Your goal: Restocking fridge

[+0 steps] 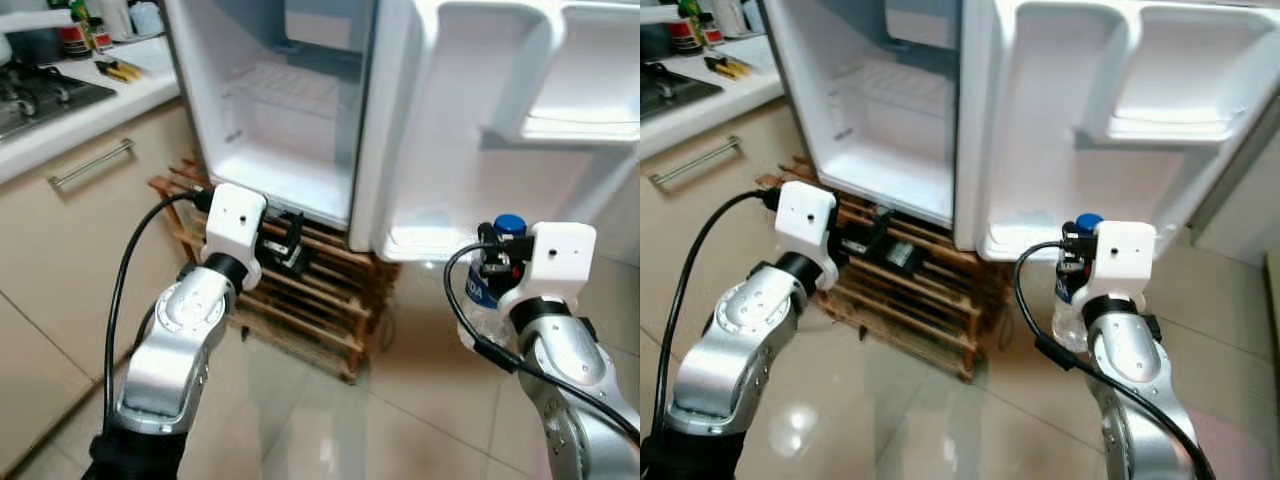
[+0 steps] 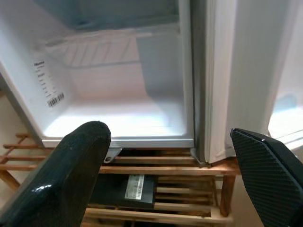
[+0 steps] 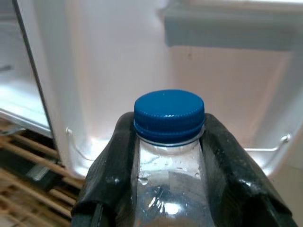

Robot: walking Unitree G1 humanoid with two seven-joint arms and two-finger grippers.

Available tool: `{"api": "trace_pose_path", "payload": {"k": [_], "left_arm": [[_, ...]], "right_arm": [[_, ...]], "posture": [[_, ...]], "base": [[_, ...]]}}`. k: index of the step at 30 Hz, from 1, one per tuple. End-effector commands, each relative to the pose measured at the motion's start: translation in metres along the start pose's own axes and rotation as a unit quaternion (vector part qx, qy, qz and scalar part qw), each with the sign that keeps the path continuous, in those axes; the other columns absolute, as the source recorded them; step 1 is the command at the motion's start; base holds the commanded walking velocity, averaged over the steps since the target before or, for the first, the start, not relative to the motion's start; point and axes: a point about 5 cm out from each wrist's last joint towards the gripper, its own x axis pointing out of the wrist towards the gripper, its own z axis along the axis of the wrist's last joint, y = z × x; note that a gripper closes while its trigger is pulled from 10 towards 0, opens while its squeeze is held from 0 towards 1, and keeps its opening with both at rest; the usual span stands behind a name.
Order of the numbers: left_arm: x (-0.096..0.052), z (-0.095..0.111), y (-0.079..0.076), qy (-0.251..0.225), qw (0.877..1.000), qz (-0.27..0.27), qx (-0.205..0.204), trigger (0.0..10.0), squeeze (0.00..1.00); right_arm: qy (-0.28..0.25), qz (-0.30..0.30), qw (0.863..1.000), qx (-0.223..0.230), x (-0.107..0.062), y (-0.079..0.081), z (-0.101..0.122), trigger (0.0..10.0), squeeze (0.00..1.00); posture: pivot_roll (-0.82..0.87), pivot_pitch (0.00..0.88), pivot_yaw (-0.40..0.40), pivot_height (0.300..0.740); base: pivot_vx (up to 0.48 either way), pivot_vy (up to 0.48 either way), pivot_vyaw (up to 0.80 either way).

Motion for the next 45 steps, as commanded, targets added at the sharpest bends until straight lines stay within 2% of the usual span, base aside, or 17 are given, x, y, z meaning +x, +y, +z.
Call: {"api": "trace_pose_path", "payload": {"k": [1,9,13,25,32,35,40,45], "left_arm": [[0.002,0.005,0.000,-0.008,1.000,-0.004,0.001,10.0,0.00],[-0.001,0.007,0.004,-0.017,1.000,0.010,0.001,10.0,0.00],[-0.001,0.013,0.007,-0.037,0.998,0.024,-0.039,10.0,0.00],[0.001,0.019,0.003,-0.056,0.997,-0.013,-0.054,10.0,0.00],[0.002,0.020,0.000,-0.055,0.997,-0.027,-0.052,10.0,0.00],[0.001,0.020,-0.003,-0.054,0.997,-0.043,-0.041,10.0,0.00],[0.001,0.019,-0.001,-0.058,0.997,-0.041,-0.029,10.0,0.00],[0.000,0.018,-0.002,-0.058,0.997,-0.043,-0.029,10.0,0.00]], "right_arm": [[-0.029,-0.001,1.000,0.002,-0.002,-0.002,0.010,10.0,0.00],[-0.035,0.014,0.999,0.007,-0.002,0.002,0.011,10.0,0.00],[-0.029,0.019,0.999,0.006,-0.003,0.004,0.009,10.0,0.00],[-0.020,0.022,1.000,0.008,-0.003,0.006,0.005,10.0,0.00],[-0.015,0.034,0.999,-0.018,-0.003,0.009,0.003,10.0,0.00],[-0.015,0.042,0.999,-0.029,-0.002,0.013,0.002,10.0,0.00],[-0.016,0.047,0.999,-0.008,-0.001,0.015,0.001,10.0,0.00],[-0.014,0.051,0.999,-0.009,-0.001,0.016,0.001,10.0,0.00]], "posture": [[-0.06,0.013,0.024,0.740],[-0.06,0.017,0.022,0.740],[-0.06,0.018,0.022,0.740],[-0.07,0.011,0.036,0.740],[-0.06,0.002,0.037,0.740],[-0.06,0.002,0.037,0.740],[-0.06,0.000,0.032,0.740],[-0.05,0.000,0.028,0.740]], "base": [[0.000,-0.480,0.00],[0.000,-0.480,0.00],[0.000,0.000,0.00],[0.000,0.000,0.00],[0.200,0.000,0.00],[0.317,0.000,0.80],[0.331,0.000,0.16],[0.332,0.000,0.00]]}}
